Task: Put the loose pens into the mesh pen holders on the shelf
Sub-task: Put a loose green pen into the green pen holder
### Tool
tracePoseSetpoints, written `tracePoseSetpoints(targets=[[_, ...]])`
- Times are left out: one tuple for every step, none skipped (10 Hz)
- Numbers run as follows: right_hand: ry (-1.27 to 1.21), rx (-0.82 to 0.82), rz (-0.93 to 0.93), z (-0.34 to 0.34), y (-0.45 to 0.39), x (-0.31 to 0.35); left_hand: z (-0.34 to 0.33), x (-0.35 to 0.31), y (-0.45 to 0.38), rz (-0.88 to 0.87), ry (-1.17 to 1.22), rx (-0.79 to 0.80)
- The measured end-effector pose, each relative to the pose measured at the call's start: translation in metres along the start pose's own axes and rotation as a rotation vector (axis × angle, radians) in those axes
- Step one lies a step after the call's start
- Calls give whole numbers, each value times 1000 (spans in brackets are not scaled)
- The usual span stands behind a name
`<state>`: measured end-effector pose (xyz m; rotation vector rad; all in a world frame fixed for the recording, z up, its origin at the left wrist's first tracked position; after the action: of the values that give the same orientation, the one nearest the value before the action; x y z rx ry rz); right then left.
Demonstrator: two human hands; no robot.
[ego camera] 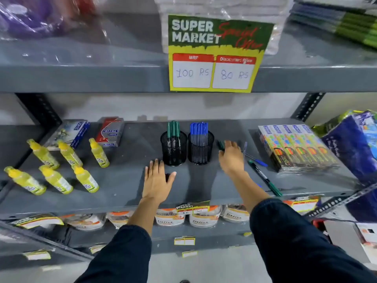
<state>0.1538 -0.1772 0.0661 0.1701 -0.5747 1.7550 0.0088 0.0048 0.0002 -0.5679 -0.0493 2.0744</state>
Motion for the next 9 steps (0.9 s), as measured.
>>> tracePoseSetpoints(targets=[[30,49,-50,-10,-19,2,-4,5,-4,16,1,-2],[61,77,-54,-20,-34,3,-5,4,-4,-3,7,-12],[80,85,-38,-26,-41,2,-5,4,-5,-8,-2,-14],[78,75,-47,-32,-44,0,-6,4,-4,-13,-7,-8],[54,66,-56,-36,-44,-3,-6,5,-4,-18,-9,-8],[39,66,-64,-37,-43,-5,-6,5,-5,-18,-12,-9],[26,57,-55,-35,-40,-6,-6,5,-4,-16,-12,-6],[-35,23,-67,-31,-40,-6,-7,5,-4,-15,-8,-13],[-111,-59,-95,-15,-43,3,-8,5,-5,-15,-6,-21]])
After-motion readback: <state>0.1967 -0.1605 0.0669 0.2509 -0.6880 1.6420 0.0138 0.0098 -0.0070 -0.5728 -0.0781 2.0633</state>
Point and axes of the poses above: each hand's wrist, its own y-axis away from the middle knuckle, its own z-axis out of the back of the hand, x = y × z, the point moved 1 cm from there along -y, towards the middle knuckle, and after that the axes turned 15 degrees about -x, right-handed, at the moved point
